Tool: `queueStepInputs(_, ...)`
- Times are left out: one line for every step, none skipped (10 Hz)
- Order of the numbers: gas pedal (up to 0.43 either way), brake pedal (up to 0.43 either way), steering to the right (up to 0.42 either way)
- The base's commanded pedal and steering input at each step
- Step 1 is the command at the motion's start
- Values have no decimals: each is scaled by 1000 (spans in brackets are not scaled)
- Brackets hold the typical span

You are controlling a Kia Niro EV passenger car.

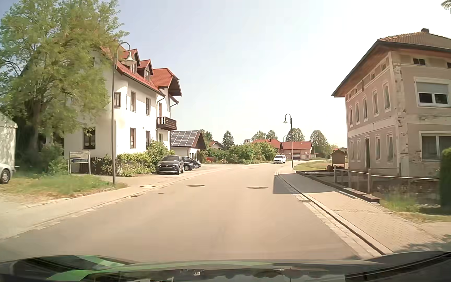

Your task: Follow the waypoints while adhering to traffic rules and regulations

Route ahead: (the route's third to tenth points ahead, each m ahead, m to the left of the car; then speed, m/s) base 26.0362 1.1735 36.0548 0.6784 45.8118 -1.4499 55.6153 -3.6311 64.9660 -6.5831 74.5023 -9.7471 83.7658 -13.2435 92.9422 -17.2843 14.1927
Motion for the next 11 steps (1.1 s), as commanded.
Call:
queueStepInputs(47,0,4)
queueStepInputs(59,0,8)
queueStepInputs(59,0,11)
queueStepInputs(67,0,11)
queueStepInputs(67,0,11)
queueStepInputs(67,0,12)
queueStepInputs(67,0,15)
queueStepInputs(67,0,20)
queueStepInputs(67,0,23)
queueStepInputs(67,0,23)
queueStepInputs(79,0,23)
